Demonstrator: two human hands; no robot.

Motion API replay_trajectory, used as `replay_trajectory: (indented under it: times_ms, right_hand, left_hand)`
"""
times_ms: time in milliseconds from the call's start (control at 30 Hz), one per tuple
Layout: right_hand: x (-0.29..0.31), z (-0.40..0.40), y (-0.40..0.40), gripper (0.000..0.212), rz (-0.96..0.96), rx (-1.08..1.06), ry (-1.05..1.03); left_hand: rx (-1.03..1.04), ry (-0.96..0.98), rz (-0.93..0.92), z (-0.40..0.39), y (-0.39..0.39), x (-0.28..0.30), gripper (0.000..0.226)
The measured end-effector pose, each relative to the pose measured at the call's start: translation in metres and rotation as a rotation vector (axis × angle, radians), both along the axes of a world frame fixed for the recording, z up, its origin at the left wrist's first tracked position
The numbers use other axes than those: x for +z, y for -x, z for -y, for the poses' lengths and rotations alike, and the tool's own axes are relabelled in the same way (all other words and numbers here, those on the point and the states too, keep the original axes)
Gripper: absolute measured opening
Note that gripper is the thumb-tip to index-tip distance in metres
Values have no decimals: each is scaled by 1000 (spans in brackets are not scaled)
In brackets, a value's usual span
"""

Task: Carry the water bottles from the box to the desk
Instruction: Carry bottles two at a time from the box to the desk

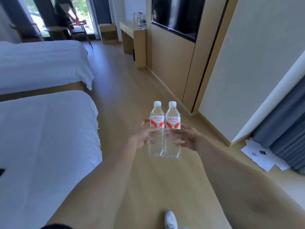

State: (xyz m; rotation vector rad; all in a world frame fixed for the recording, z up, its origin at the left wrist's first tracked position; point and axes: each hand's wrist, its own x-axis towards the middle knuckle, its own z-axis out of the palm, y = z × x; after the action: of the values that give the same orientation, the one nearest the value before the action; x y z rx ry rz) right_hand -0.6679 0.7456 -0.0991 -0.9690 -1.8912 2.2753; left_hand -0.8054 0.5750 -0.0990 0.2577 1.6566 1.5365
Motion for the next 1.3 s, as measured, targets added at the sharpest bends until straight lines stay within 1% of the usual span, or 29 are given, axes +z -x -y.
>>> replay_trajectory:
  times_ms: [233, 333, 433, 567, 667, 800, 900, 1033, 1300]
  right_hand:
    - [3, -82, 101, 51, 45, 155, 43]
    - [-3, -101, 139, 55, 79, 202, 57]
    - [-8, -114, 178, 54, 89, 254, 43]
    - [-21, -125, 235, 55, 114, 292, 53]
    - [-30, -133, 289, 56, 123, 305, 47]
    - [-34, -144, 378, 54, 121, 305, 38]
    - [-30, -150, 442, 51, 138, 315, 31]
    - [-23, -159, 522, 52, 114, 296, 49]
    - [-26, -188, 647, 48, 122, 327, 57]
  left_hand:
    - [183, 21, 12, -62, 68, 6, 76]
    - [233, 18, 36, -75, 90, 2, 78]
    - [286, 10, 65, -85, 120, -2, 75]
    - [327, 20, 95, -94, 171, -16, 75]
    - [329, 1, 113, -101, 226, -27, 76]
    - [320, -51, 133, -111, 316, -38, 78]
    - [322, -47, 142, -117, 382, -37, 78]
    - [304, -52, 124, -129, 468, -25, 76]
    - [306, -36, 126, -155, 588, -25, 67]
